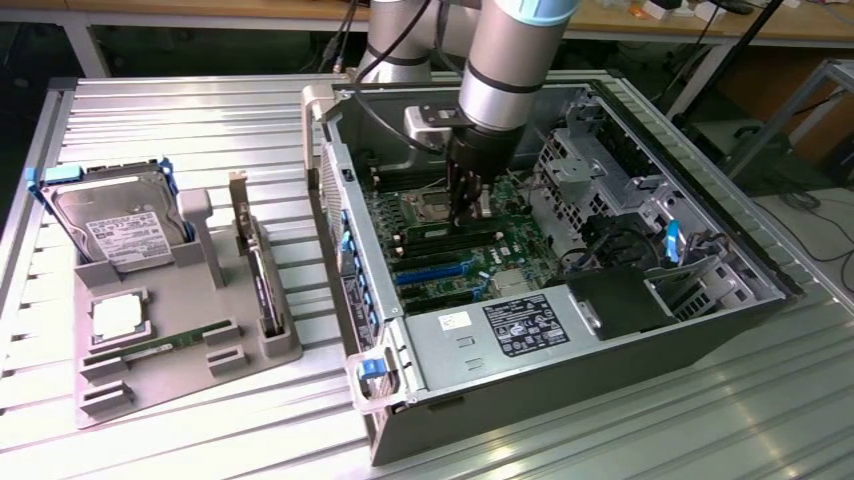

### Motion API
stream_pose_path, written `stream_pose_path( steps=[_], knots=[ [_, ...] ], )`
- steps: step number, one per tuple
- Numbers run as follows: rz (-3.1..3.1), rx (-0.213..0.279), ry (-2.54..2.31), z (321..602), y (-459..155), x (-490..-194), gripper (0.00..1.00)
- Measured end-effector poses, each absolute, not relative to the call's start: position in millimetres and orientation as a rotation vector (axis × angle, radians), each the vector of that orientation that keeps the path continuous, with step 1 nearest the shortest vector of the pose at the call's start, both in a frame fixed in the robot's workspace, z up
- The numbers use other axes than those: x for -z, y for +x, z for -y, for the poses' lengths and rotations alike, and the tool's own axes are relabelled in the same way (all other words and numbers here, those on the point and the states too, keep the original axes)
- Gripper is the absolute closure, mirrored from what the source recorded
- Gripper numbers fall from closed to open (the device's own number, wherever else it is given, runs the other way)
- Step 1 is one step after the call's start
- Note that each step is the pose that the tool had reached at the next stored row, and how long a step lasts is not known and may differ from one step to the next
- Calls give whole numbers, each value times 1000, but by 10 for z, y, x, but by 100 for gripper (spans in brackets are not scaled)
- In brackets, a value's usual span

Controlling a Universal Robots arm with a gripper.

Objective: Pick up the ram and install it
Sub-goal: 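Insert the ram into the slot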

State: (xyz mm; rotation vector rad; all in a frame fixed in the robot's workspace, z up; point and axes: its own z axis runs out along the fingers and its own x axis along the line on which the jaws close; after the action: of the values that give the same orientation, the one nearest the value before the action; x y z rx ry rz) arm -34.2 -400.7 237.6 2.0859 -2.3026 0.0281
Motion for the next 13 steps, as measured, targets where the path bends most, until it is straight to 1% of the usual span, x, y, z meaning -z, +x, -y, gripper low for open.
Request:
stream_pose_path(
  steps=[4,13],
  knots=[
    [2301,-31,2085,4007,-341,-2323,86],
    [2297,-39,2083,4007,-348,-2307,86]
  ],
)
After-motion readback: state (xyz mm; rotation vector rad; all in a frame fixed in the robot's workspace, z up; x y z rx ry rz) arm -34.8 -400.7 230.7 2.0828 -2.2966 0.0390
